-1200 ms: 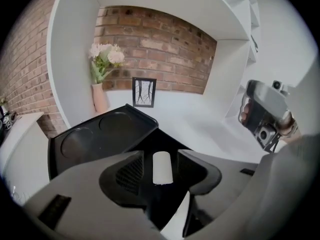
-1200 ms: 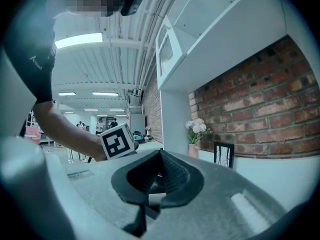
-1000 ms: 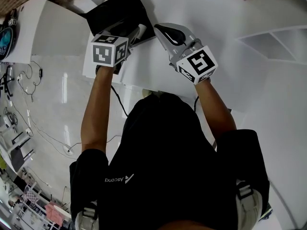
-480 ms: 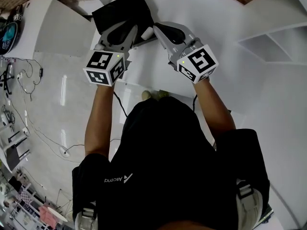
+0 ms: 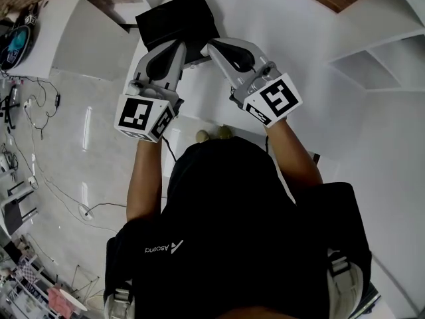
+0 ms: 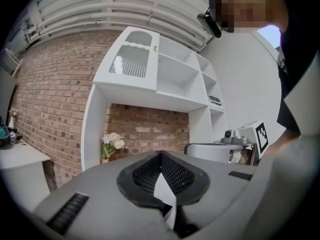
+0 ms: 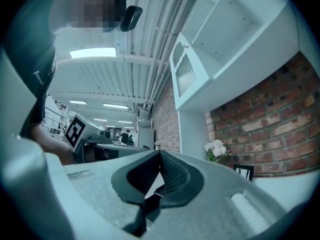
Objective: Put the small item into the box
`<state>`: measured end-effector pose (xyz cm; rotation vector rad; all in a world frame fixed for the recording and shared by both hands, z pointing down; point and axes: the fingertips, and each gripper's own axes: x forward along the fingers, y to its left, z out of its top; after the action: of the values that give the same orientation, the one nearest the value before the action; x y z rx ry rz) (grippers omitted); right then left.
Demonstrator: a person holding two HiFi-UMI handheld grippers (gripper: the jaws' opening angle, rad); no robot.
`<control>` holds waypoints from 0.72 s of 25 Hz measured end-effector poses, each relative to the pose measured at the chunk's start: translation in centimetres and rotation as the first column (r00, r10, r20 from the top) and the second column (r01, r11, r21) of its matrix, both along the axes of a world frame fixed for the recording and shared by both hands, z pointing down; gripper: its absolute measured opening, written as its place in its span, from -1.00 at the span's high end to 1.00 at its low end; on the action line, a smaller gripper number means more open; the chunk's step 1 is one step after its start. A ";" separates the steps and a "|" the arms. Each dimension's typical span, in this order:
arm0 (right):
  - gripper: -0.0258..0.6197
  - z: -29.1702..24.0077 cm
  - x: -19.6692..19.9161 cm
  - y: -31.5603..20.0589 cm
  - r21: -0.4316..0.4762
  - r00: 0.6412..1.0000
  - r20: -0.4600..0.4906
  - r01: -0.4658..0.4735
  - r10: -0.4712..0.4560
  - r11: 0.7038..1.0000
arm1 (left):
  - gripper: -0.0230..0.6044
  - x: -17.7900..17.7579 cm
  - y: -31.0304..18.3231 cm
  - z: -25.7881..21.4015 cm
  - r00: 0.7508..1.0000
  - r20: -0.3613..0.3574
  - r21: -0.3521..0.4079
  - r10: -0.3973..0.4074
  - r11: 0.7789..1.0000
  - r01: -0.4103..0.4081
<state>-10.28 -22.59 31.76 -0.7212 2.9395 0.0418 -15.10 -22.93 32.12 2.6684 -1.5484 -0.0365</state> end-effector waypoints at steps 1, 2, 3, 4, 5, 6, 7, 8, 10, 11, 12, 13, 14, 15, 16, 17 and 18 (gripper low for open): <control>0.92 -0.2 -0.2 0.3 0.011 1.000 0.001 0.003 -0.003 1.000 | 0.93 0.0 0.4 -0.3 1.000 -0.001 0.012 0.000 1.000 0.000; 0.92 -0.4 -0.3 0.7 0.021 1.000 0.001 0.006 -0.006 1.000 | 0.93 0.0 0.8 -0.5 1.000 -0.001 0.019 0.000 1.000 0.000; 0.92 -0.6 -0.5 1.0 0.030 1.000 0.001 0.010 -0.010 1.000 | 0.93 0.0 1.1 -0.7 1.000 -0.001 0.017 -0.005 1.000 0.005; 0.92 -0.7 -0.6 1.4 0.038 1.000 0.000 0.013 -0.013 0.999 | 0.93 0.1 1.4 -0.9 1.000 -0.003 0.010 -0.014 1.000 0.014; 0.92 -0.8 -0.8 1.7 0.047 1.000 -0.002 0.016 -0.016 0.999 | 0.93 0.1 1.7 -1.1 1.000 -0.003 0.003 -0.020 1.000 0.020; 0.92 -0.9 -0.9 2.0 0.054 1.000 -0.003 0.019 -0.018 0.998 | 0.93 0.1 2.0 -1.2 1.000 -0.001 -0.004 -0.021 1.000 0.021; 0.92 -1.0 -1.0 2.3 0.059 1.000 -0.004 0.020 -0.020 0.998 | 0.93 0.2 2.2 -1.3 1.000 0.001 -0.008 -0.016 1.000 0.016; 0.92 -1.2 -1.1 2.6 0.064 1.000 -0.005 0.022 -0.022 0.998 | 0.93 0.3 2.4 -1.5 1.000 0.001 0.000 -0.007 1.000 0.007; 0.92 -1.5 -1.3 3.0 0.074 1.000 -0.005 0.027 -0.027 0.997 | 0.93 0.6 2.7 -2.2 1.000 -0.008 0.033 0.009 0.999 -0.009; 0.92 -1.7 -1.4 3.2 0.078 1.000 -0.004 0.030 -0.029 0.997 | 0.93 0.6 2.8 -2.4 1.000 -0.011 0.039 0.011 0.999 -0.011; 0.92 -1.8 -1.4 3.3 0.081 1.000 -0.004 0.031 -0.031 0.996 | 0.93 0.7 2.8 -2.5 1.000 -0.013 0.040 0.011 0.999 -0.010; 0.92 -2.0 -1.4 3.4 0.083 1.000 -0.004 0.030 -0.030 0.996 | 0.93 0.7 2.9 -2.5 1.000 -0.013 0.036 0.009 0.999 -0.009; 0.92 -2.1 -1.4 3.5 0.085 1.000 -0.004 0.028 -0.028 0.996 | 0.93 0.7 3.0 -2.5 1.000 -0.013 0.031 0.008 0.999 -0.008; 0.92 -2.1 -1.4 3.5 0.085 1.000 -0.005 0.027 -0.027 0.996 | 0.93 0.7 3.1 -2.5 1.000 -0.011 0.029 0.011 1.000 -0.010; 0.92 -2.2 -1.4 3.5 0.086 1.000 -0.006 0.026 -0.026 0.996 | 0.93 0.8 3.1 -2.5 1.000 -0.009 0.029 0.015 0.999 -0.015; 0.92 -2.1 -1.4 3.6 0.086 1.000 -0.008 0.025 -0.025 0.996 | 0.93 0.8 3.2 -2.4 1.000 -0.007 0.028 0.019 0.999 -0.019; 0.92 -2.1 -1.4 3.7 0.087 1.000 -0.009 0.025 -0.024 0.996 | 0.93 0.9 3.3 -2.3 1.000 -0.007 0.026 0.020 0.999 -0.020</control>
<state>-11.65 -18.93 29.65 -0.6737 2.9321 0.1701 -14.23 -19.64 29.82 2.7006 -1.5296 -0.0654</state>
